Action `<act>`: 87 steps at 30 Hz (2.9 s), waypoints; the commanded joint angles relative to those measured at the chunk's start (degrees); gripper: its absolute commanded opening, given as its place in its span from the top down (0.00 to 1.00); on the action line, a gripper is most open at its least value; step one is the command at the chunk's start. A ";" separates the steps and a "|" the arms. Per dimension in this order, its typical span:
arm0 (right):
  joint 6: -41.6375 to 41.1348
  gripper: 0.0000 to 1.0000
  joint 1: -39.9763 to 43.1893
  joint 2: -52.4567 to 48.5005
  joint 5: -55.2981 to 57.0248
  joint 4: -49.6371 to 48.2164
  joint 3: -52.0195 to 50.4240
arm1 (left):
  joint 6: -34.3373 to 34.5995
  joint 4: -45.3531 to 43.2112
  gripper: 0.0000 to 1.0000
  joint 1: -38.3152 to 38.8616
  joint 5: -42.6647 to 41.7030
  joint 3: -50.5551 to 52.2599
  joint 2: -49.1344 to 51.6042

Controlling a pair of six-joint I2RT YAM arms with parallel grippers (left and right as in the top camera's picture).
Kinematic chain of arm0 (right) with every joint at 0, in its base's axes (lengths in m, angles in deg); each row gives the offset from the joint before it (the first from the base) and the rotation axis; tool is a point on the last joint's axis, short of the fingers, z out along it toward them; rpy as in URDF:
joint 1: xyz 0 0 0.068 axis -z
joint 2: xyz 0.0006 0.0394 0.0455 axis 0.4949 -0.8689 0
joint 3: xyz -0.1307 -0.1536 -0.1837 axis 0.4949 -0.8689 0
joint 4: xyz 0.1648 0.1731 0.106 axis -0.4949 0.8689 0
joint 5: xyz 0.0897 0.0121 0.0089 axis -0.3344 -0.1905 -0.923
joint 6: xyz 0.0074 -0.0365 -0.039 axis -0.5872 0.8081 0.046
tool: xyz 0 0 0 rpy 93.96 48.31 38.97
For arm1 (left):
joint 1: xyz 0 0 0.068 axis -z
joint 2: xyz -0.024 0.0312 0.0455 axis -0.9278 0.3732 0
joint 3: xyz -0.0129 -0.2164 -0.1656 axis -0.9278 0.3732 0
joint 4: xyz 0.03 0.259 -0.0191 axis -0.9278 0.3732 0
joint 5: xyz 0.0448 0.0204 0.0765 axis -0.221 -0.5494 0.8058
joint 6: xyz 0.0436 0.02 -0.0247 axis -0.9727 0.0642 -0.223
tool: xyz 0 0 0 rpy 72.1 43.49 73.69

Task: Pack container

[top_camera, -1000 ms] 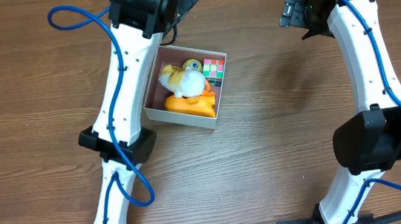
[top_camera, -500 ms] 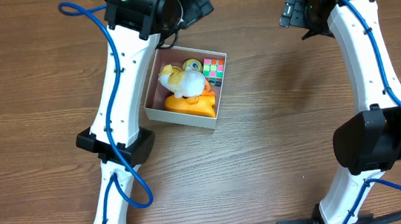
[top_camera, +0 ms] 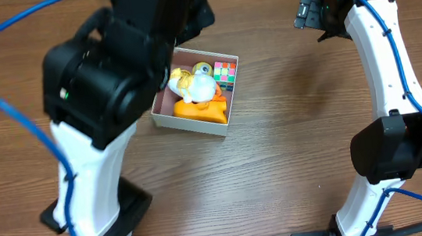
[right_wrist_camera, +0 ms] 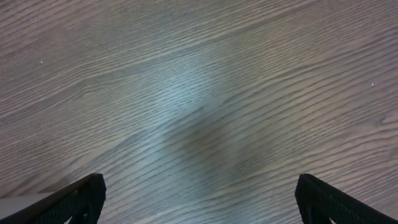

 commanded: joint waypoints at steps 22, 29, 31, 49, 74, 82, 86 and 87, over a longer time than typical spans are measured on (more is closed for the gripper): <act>-0.52 0.00 -0.11 0.55 0.17 -0.33 0.07 | -10.05 -51.43 0.00 -23.15 -12.83 115.38 -65.66; -0.52 0.00 -0.11 0.55 0.17 -0.33 0.07 | -22.38 -63.49 0.00 -27.91 -21.27 139.47 -84.04; -0.52 0.00 -0.11 0.55 0.17 -0.33 0.07 | -25.00 -65.44 0.00 -31.45 -26.53 145.02 -89.57; -0.52 0.00 -0.11 0.55 0.17 -0.33 0.07 | -32.89 -56.81 0.00 -37.46 -30.51 160.56 -114.05; -0.52 0.00 -0.11 0.55 0.17 -0.35 0.07 | -32.87 -53.46 0.00 -37.44 -29.79 163.27 -114.01; -0.50 0.00 -0.11 0.55 0.17 -0.33 0.07 | -32.85 -53.44 0.00 -37.44 -29.81 163.27 -114.01; -0.50 0.00 -0.11 0.55 0.17 -0.28 0.07 | -32.87 -53.44 0.00 -37.44 -29.83 163.27 -114.01; -0.50 0.00 -0.11 0.55 0.15 -0.31 0.07 | -32.87 -53.46 0.00 -37.44 -29.83 163.27 -114.01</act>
